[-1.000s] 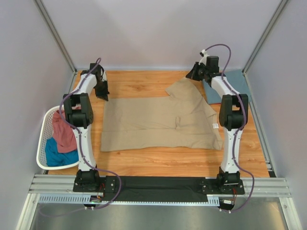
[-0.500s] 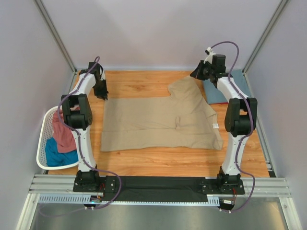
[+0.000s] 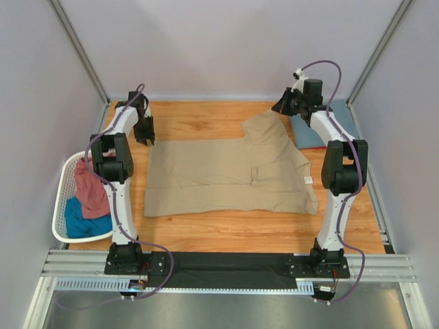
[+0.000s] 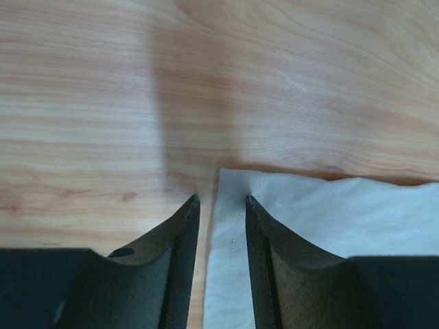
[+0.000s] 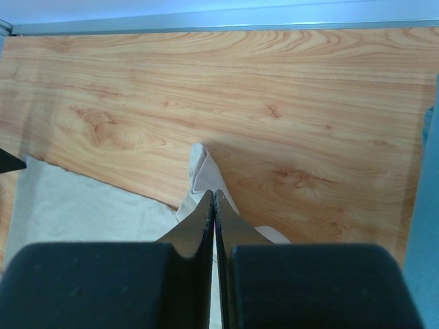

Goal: Fold and stack the t-shirts
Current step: Fold the tshirt

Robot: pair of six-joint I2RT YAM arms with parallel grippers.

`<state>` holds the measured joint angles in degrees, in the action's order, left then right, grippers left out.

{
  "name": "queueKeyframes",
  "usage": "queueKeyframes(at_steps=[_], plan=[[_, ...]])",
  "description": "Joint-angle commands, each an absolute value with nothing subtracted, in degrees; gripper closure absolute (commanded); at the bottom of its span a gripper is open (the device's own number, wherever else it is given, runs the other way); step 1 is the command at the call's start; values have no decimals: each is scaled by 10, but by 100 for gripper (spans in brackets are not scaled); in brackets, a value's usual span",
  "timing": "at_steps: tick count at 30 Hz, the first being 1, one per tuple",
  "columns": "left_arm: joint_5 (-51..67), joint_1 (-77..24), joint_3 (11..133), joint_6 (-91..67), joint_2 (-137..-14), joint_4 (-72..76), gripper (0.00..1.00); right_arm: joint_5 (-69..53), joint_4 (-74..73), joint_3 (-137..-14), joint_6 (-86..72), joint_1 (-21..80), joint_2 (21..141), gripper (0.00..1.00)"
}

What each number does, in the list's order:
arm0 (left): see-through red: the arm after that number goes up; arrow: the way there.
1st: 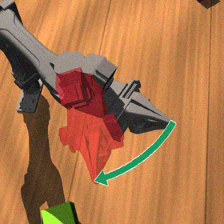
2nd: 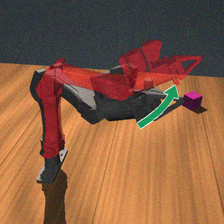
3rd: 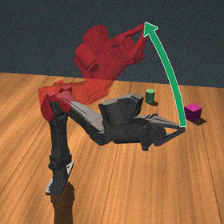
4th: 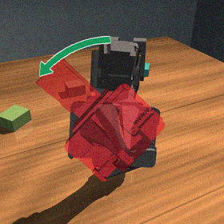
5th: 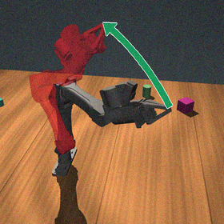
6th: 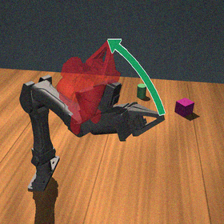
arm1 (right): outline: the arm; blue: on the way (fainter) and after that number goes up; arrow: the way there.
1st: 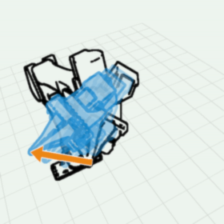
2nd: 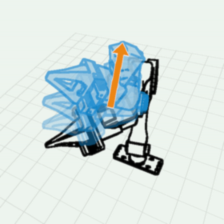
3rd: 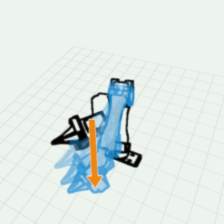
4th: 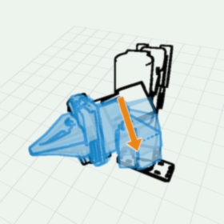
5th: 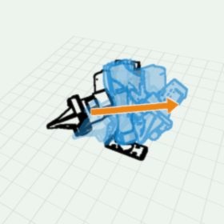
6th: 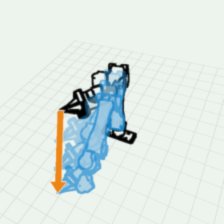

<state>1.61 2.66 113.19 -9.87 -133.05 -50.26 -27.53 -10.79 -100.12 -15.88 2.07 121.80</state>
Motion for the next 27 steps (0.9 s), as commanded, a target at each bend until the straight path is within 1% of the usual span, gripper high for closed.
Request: queueKeyframes(at_steps=[1, 2, 4, 5, 7, 8, 10, 19, 22, 27], plan=[[41, 28, 1150, -87, -1347, -492, 59, -275, -90, -1002, -140, 20, 1203, 100], [44, 28, 1150, -87, -1350, -491, 60, -275, -91, -1004, -139, 20, 1203, 100], [43, 28, 1151, -87, -1353, -495, 65, -275, -92, -1003, -138, 21, 1204, 100], [43, 28, 1152, -87, -1357, -497, 72, -275, -93, -1003, -137, 20, 1203, 100], [47, 27, 1154, -84, -1356, -499, 82, -275, -94, -1002, -136, 20, 1203, 100], [48, 28, 1156, -85, -1354, -501, 93, -273, -95, -1000, -134, 20, 1201, 100], [53, 26, 1152, -88, -1346, -501, 100, -269, -99, -998, -131, 20, 1194, 100], [54, 20, 1095, -105, -1260, -490, 100, -239, -109, -949, -114, 10, 1120, 100], [54, 19, 1055, -112, -1222, -474, 100, -236, -106, -911, -111, 5, 1087, 100], [59, 20, 1011, -127, -1193, -461, 100, -229, -110, -852, -105, -20, 1034, 100]])
